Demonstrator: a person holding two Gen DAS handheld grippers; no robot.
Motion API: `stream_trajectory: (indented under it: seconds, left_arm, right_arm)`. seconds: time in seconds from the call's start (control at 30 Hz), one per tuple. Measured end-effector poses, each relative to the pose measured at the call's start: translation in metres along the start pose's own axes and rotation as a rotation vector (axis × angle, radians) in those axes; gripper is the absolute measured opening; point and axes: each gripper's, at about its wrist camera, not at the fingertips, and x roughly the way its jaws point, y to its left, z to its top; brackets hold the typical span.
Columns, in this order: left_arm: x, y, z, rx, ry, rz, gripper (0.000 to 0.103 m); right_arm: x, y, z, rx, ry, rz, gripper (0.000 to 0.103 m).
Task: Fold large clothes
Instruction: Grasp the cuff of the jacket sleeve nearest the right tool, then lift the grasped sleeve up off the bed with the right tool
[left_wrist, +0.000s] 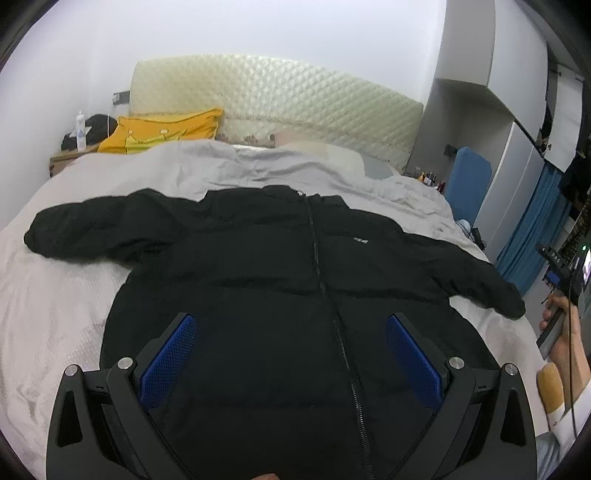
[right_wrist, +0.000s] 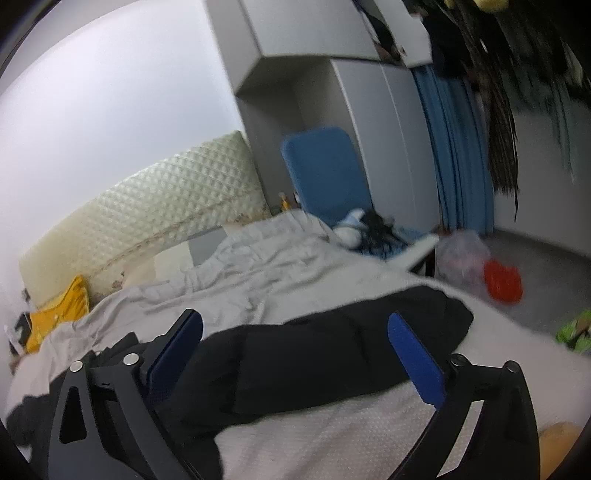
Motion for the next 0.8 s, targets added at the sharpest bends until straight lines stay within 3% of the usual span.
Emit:
stream_trajectory:
  seconds: [0.23, 0.37, 0.47, 0.63, 0.8]
  left_arm:
    - [0.012, 0.006, -0.004, -0.030, 0.026, -0.008, 0.102]
    - [0.021, 0.006, -0.007, -0.024, 0.054, 0.008, 0.102]
    - [0.029, 0.005, -0.012, 0.000, 0.070, 0.032, 0.102]
    - [0.042, 0.011, -0.019, -0.048, 0.095, -0.004, 0.102]
    - [0.059, 0.012, -0.025, -0.057, 0.116, 0.008, 0.102]
  right_arm:
    - [0.056, -0.089, -0.030, 0.302, 0.157, -0.003, 0.082]
    - [0.073, -0.123, -0.047, 0.385, 0.207, -0.044, 0.081]
    - [0.081, -0.151, -0.058, 0.495, 0.227, -0.064, 0.081]
    - [0.099, -0.181, -0.068, 0.613, 0.247, -0.066, 0.081]
    - [0.121, -0.207, -0.071, 0.734, 0.224, -0.001, 0.081]
